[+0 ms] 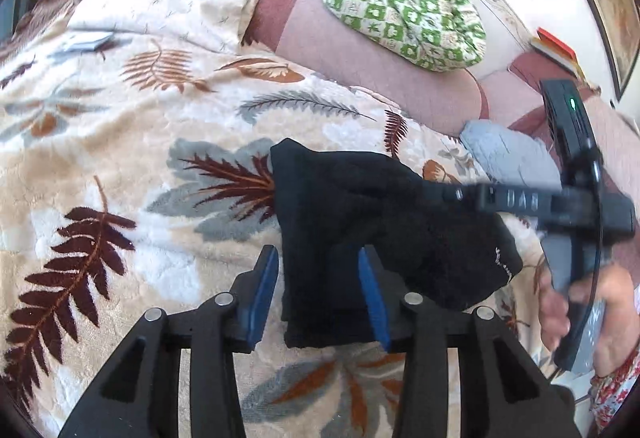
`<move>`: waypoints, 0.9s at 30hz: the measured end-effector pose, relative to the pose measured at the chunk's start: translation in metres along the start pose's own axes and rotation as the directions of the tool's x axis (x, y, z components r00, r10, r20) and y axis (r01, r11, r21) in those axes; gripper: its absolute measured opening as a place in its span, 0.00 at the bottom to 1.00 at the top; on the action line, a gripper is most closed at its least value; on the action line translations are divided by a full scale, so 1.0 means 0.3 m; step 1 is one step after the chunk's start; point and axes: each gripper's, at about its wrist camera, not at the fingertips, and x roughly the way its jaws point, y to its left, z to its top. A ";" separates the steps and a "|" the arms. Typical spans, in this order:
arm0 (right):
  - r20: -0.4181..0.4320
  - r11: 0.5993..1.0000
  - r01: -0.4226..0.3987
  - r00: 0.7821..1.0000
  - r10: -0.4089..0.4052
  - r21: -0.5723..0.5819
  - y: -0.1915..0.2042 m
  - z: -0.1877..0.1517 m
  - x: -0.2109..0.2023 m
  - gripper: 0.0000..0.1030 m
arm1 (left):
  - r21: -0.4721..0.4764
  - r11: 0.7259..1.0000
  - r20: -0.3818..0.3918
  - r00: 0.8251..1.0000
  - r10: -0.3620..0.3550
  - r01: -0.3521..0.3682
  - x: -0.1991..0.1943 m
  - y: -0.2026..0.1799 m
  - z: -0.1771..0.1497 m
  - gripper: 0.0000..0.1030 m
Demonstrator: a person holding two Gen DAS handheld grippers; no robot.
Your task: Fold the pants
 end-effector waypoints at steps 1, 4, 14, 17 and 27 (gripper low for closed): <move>-0.001 1.000 0.014 1.000 -0.014 -0.011 -0.016 -0.038 -0.003 0.65 | 0.016 1.000 -0.002 1.000 0.005 -0.005 -0.001 -0.014 -0.010 0.40; -0.036 1.000 -0.001 0.999 0.000 -0.011 -0.046 -0.134 0.023 0.65 | 0.052 0.998 -0.023 0.999 0.036 -0.035 0.043 -0.053 0.005 0.40; 0.157 0.986 0.149 0.975 -0.159 0.073 -0.176 -0.288 -0.067 0.65 | 0.207 0.923 0.084 0.946 0.314 -0.325 0.092 -0.115 -0.028 0.68; 0.196 0.983 0.108 0.971 -0.135 0.146 -0.223 -0.298 -0.079 0.66 | 0.211 0.904 -0.017 0.923 0.383 -0.372 0.185 -0.080 -0.018 0.71; 0.163 0.984 0.057 0.983 -0.085 0.170 -0.257 -0.306 0.007 0.68 | 0.105 0.931 -0.062 0.932 0.356 -0.348 0.189 0.036 -0.023 1.00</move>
